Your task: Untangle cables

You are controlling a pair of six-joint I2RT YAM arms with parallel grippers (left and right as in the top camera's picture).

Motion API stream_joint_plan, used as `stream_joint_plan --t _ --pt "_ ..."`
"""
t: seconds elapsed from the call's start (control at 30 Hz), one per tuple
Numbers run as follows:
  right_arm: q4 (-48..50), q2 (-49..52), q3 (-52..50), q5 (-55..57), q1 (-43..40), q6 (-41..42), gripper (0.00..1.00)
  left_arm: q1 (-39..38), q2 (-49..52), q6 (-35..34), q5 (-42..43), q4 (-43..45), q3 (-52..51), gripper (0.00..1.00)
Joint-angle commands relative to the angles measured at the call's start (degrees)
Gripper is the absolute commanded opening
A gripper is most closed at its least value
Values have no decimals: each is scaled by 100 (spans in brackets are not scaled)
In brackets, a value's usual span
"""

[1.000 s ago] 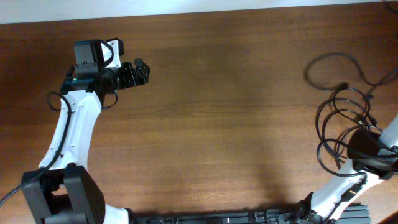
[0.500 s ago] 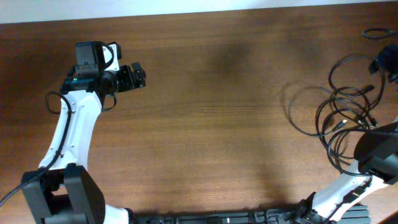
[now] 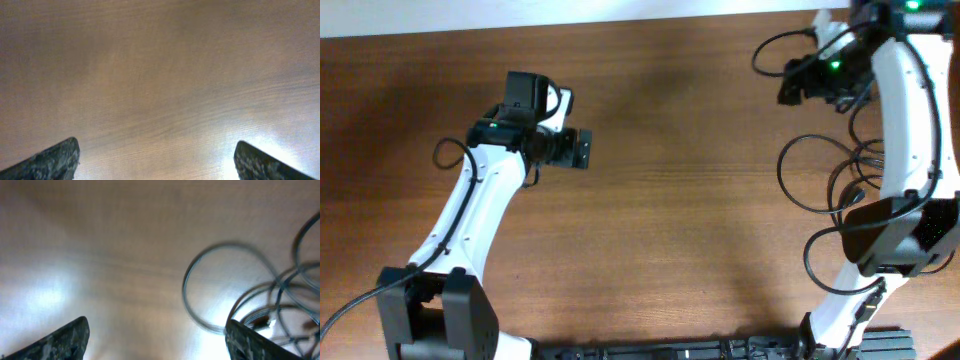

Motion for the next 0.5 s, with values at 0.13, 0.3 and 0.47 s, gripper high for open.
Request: stream_joint_plan --t 0.13,0.3,0.47 --pt "-828 -125 -522 225 341 435 86 234 -68 -914 455 -2087 -7 99" --pt "-542 -428 -1888 245 363 481 86 234 -238 -839 562 -2721 -7 99" --pt "813 -2026 -3082 249 363 520 86 234 -1272 -640 275 -2612 -59 99"
